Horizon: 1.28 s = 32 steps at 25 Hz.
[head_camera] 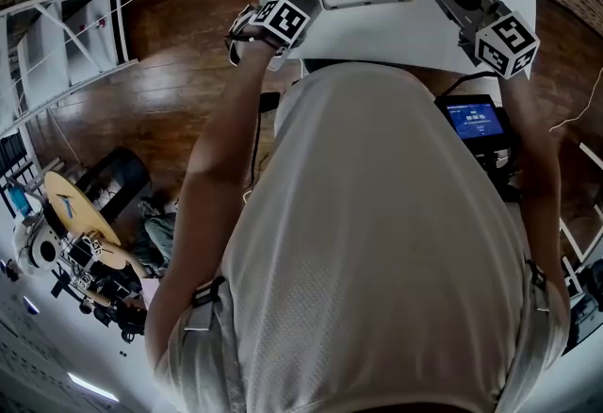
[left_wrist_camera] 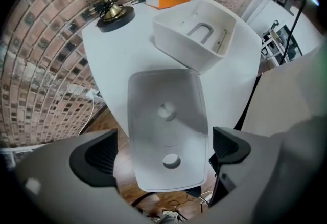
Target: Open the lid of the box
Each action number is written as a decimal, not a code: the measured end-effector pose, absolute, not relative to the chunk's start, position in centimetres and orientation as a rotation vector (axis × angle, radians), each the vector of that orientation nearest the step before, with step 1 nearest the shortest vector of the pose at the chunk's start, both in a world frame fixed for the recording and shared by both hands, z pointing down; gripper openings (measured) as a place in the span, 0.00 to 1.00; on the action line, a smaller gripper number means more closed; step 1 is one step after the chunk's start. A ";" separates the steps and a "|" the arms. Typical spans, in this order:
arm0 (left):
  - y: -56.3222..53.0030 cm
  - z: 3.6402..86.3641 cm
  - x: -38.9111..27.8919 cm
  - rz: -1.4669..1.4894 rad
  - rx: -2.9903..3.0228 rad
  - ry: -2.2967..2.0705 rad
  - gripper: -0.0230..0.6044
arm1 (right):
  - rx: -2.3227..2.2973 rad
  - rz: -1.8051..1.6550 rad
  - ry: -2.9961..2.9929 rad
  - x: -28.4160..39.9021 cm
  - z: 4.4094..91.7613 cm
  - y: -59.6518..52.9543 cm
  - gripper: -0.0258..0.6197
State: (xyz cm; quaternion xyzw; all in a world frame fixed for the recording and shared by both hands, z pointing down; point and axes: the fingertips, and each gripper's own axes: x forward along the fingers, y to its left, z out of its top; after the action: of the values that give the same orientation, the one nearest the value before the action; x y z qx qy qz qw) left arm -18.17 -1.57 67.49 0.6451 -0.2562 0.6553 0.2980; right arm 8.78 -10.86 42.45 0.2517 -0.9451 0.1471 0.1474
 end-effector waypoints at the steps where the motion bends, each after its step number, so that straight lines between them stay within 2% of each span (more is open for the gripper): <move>1: -1.8 67.0 -18.1 1.732 1.726 -0.696 0.97 | 0.721 0.420 -2.723 8.8 42.5 -10.8 0.04; 5: -3.9 62.6 -18.3 1.651 1.826 -0.829 0.96 | 0.699 0.408 -2.731 8.1 41.9 -10.9 0.04; 7: -5.6 59.0 -18.0 1.572 1.927 -0.923 0.93 | 0.686 0.400 -2.733 7.5 41.4 -11.1 0.04; 17: -10.5 41.9 -10.4 0.772 2.540 -1.144 0.27 | 0.620 0.336 -2.763 5.3 39.1 -10.9 0.04; 19: -10.6 40.5 -10.0 0.663 2.589 -1.155 0.20 | 0.619 0.326 -2.767 5.1 38.7 -11.0 0.04; 22: -10.6 39.8 -9.8 0.580 2.609 -1.186 0.04 | 0.621 0.317 -2.771 4.9 38.2 -11.2 0.04; 32: -10.0 38.5 -8.0 0.396 2.665 -1.099 0.04 | 0.610 0.280 -2.807 4.5 36.5 -11.0 0.04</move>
State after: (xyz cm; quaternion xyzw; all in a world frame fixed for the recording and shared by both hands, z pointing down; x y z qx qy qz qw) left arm -7.98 -10.03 38.53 0.9097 -0.3753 0.1352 0.1158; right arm 4.48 -10.99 36.55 0.2097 -0.9646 0.0961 0.1276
